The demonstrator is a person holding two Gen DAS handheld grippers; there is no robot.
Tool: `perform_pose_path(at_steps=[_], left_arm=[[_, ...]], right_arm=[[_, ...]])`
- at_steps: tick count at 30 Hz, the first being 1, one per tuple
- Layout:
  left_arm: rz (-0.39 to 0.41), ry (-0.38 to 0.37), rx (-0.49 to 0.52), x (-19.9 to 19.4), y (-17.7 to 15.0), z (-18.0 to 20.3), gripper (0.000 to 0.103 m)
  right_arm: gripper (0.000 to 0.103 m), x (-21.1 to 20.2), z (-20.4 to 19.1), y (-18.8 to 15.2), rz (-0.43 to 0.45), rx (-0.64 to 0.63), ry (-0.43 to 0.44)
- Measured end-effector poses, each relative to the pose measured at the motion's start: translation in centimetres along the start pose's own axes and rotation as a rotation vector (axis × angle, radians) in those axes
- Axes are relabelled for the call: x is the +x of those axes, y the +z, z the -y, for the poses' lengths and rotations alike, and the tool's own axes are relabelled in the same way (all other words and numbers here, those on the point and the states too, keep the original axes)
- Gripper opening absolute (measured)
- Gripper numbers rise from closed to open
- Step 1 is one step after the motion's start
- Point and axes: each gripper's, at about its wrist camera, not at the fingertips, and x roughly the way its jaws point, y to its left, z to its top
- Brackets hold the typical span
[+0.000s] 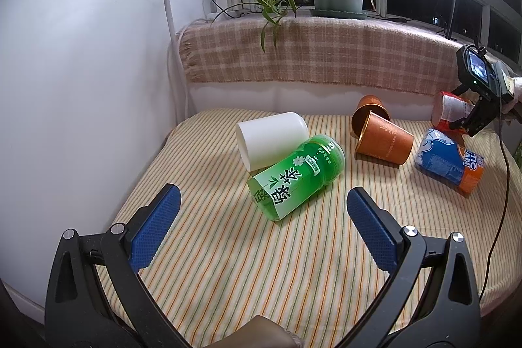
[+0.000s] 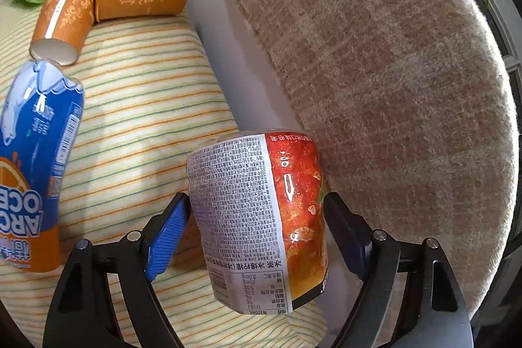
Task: Flip cup upright
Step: 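Lift the red-and-white cup off the table with the right tool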
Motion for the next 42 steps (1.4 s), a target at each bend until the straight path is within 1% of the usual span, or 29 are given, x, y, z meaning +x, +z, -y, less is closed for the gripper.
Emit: perform_pose_path(at_steps=[4, 9, 13, 17, 21, 23, 28, 30, 32, 36, 38, 42], left_arm=[[0.005, -0.004, -0.002, -0.4, -0.1, -0.2, 0.103], [0.015, -0.016, 0.002, -1.2, -0.3, -0.4, 0.103], [0.024, -0.028, 0.006, -2.0, -0.4, -0.8, 0.103], [0.034, -0.039, 0.012, -2.8, -0.5, -1.2, 0.103], [0.041, -0.045, 0.009, -3.6, -0.7, -1.8, 0.103], [0.048, -0.043, 0.006, -4.1, -0.9, -2.1, 0.103], [0.037, -0.046, 0.008, -4.9, -1.6, -2.9, 0.103], [0.031, -0.05, 0.012, -5.2, -1.9, -3.1, 0.103], [0.023, -0.055, 0.017, -5.3, -2.2, -3.3, 0.103], [0.011, -0.054, 0.026, -5.6, -2.8, -3.4, 0.103], [-0.002, -0.056, 0.028, -5.5, -3.1, -3.5, 0.103], [-0.034, -0.067, 0.016, -5.3, -3.6, -3.8, 0.103]], right_arm=[[0.083, -1.8, 0.5, -0.2, 0.031, 0.02, -0.001], [0.083, -5.5, 0.4, -0.7, 0.081, 0.04, -0.015], [0.083, -8.8, -0.2, -0.7, 0.14, 0.044, -0.023], [0.083, -12.2, -1.1, -0.5, 0.211, 0.031, -0.006], [0.083, -15.3, -3.7, -0.1, 0.267, -0.014, 0.013], [0.083, -16.3, -5.9, 0.4, 0.289, -0.05, 0.037], [0.083, -17.8, -11.4, 1.0, 0.331, -0.14, 0.107], [0.083, -18.1, -13.6, 1.4, 0.345, -0.173, 0.152], [0.083, -17.8, -15.9, 2.0, 0.347, -0.217, 0.187], [0.083, -16.5, -19.0, 2.6, 0.339, -0.267, 0.239], [0.083, -15.8, -20.6, 3.2, 0.326, -0.3, 0.247], [0.083, -14.8, -22.2, 3.6, 0.305, -0.341, 0.257]])
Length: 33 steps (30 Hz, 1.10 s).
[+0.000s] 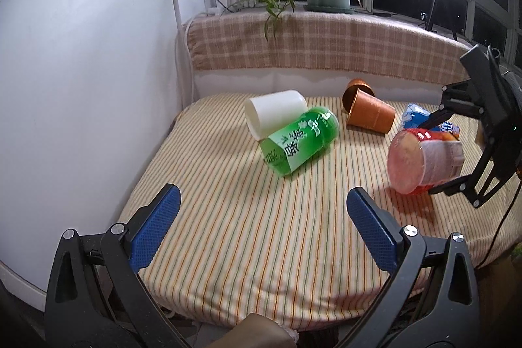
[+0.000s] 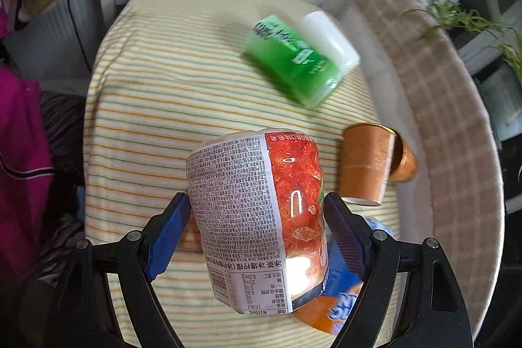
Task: Flip cup upright
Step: 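Lift the red-and-white cup off the table with the right tool, then close the left tool on the cup while the right tool releases it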
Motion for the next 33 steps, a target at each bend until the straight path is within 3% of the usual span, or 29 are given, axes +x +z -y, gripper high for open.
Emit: perform_pose_path(at_steps=[7, 19, 23, 26, 30, 33], left_arm=[[-0.04, -0.042, -0.028, 0.6, -0.2, -0.4, 0.103], [-0.054, -0.106, -0.052, 0.6, -0.2, -0.9, 0.103], [-0.027, -0.121, 0.018, 0.2, 0.5, 0.1, 0.103], [-0.011, -0.164, 0.088, 0.2, 1.3, 1.2, 0.103], [-0.022, -0.286, 0.199, 0.6, 2.5, 3.3, 0.103], [-0.032, -0.372, 0.317, 1.0, 3.3, 5.6, 0.103]], right_arm=[[0.084, 1.1, -0.7, 0.6, -0.02, -0.019, 0.039], [0.084, -0.9, -0.2, 1.7, 0.022, 0.042, 0.052], [0.084, -3.3, 0.3, 1.5, 0.099, 0.1, 0.03], [0.084, -5.7, 0.5, 0.6, 0.167, 0.178, -0.042], [0.084, -8.2, 0.0, -1.8, 0.214, 0.356, -0.151], [0.084, -9.4, -1.0, -4.1, 0.232, 0.495, -0.185]])
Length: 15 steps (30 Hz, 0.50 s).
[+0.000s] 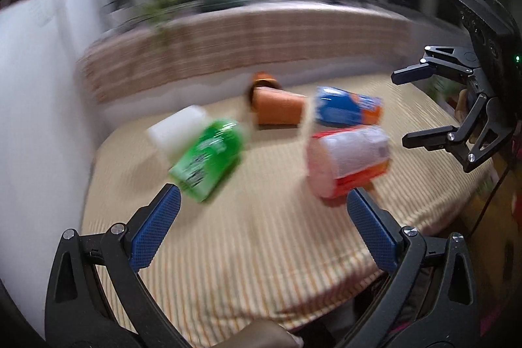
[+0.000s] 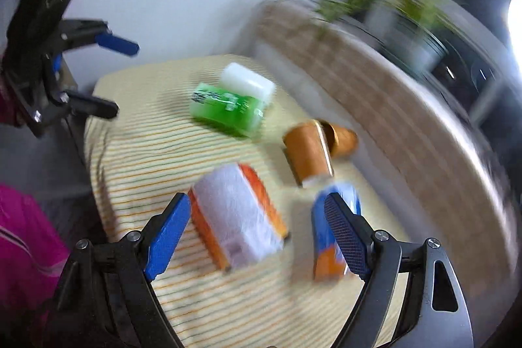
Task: Flip cup upright
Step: 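Close the left tool on the cup while the right tool releases it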
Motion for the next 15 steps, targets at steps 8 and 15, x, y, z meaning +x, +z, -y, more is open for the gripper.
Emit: perform_pose_path(at_steps=[8, 15], left_arm=[[-0.12, -0.28, 0.314, 3.2, 3.5, 5.8, 0.103], [-0.23, -0.261, 0.571, 7.2, 5.3, 10.5, 0.103]], right_arm=[[0.084, -3.8, -2.0, -7.6, -0.01, 0.347, -0.148], [0.084, -5.7, -2.5, -12.0, -0.005, 0.534, -0.2]])
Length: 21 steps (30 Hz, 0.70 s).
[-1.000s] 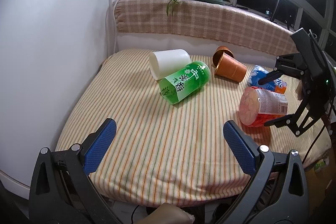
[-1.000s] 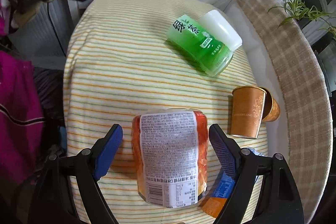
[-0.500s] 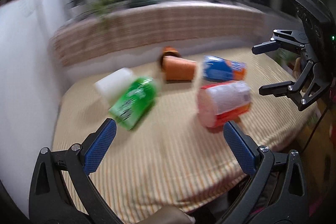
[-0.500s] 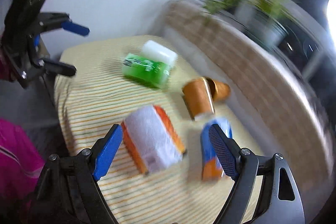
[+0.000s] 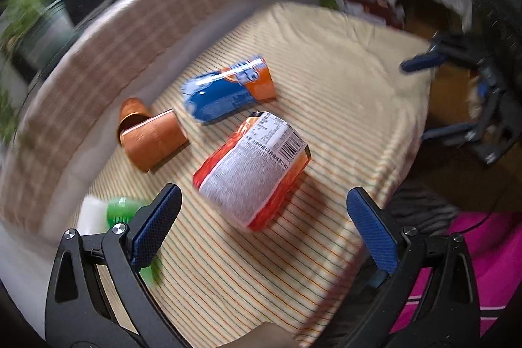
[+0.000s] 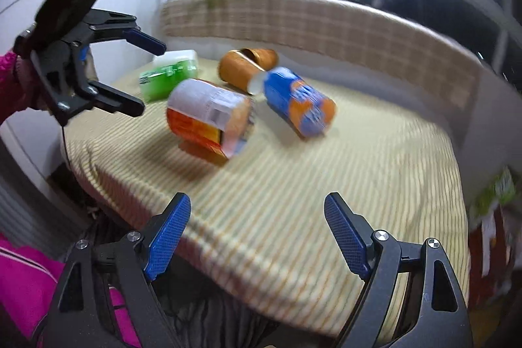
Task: Flip cup upright
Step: 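Close the left tool on the cup while the right tool releases it, then rotate the held cup rim-up with the left tool while the right tool withdraws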
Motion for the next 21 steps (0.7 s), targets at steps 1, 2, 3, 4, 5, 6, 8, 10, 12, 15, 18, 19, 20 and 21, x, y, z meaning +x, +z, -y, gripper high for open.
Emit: perform_pose_path(at_steps=[1, 2, 3, 4, 5, 6, 8, 10, 12, 15, 18, 19, 20, 21], left_arm=[[-0.035, 0.009, 0.028, 1.1, 0.6, 0.3, 0.103], [-0.061, 0.013, 0.045, 1.9, 0.8, 0.5, 0.103], [-0.088, 0.017, 0.066, 2.6, 1.2, 0.6, 0.103], [-0.108, 0.023, 0.09, 3.3, 1.6, 0.9, 0.103], [-0.122, 0.027, 0.107, 3.6, 1.7, 1.0, 0.103], [-0.147, 0.029, 0.135, 4.2, 2.0, 1.3, 0.103], [-0.189, 0.038, 0.181, 5.1, 2.2, 1.8, 0.103], [-0.219, 0.072, 0.222, 6.1, 2.4, 2.2, 0.103], [-0.249, 0.087, 0.248, 7.0, 2.8, 2.1, 0.103], [-0.286, 0.099, 0.261, 8.3, 3.0, 1.9, 0.103], [-0.316, 0.106, 0.281, 9.5, 3.0, 1.8, 0.103], [-0.324, 0.107, 0.285, 9.8, 2.9, 1.9, 0.103], [-0.333, 0.109, 0.295, 10.1, 2.9, 2.0, 0.103], [-0.339, 0.11, 0.304, 10.3, 2.8, 2.1, 0.103]], right_arm=[[0.084, -0.2, 0.4, -0.4, 0.001, 0.021, -0.018], [0.084, -0.3, 0.8, -0.8, -0.001, 0.045, -0.041], [0.084, -0.4, 1.1, -1.1, -0.004, 0.057, -0.048], [0.084, -0.5, 1.7, -1.4, -0.006, 0.075, -0.052], [0.084, -0.6, 2.2, -1.6, -0.007, 0.092, -0.062], [0.084, -0.7, 2.5, -1.8, -0.007, 0.102, -0.069], [0.084, -1.1, 3.3, -2.1, 0.005, 0.123, -0.081], [0.084, -1.6, 3.8, -2.5, 0.016, 0.142, -0.085], [0.084, -1.8, 4.2, -2.7, 0.024, 0.161, -0.084], [0.084, -1.9, 4.6, -3.0, 0.032, 0.179, -0.075], [0.084, -2.1, 4.9, -3.2, 0.039, 0.193, -0.078], [0.084, -2.1, 5.0, -3.3, 0.04, 0.198, -0.079], [0.084, -2.1, 5.1, -3.4, 0.04, 0.202, -0.081], [0.084, -2.1, 5.2, -3.4, 0.042, 0.207, -0.084]])
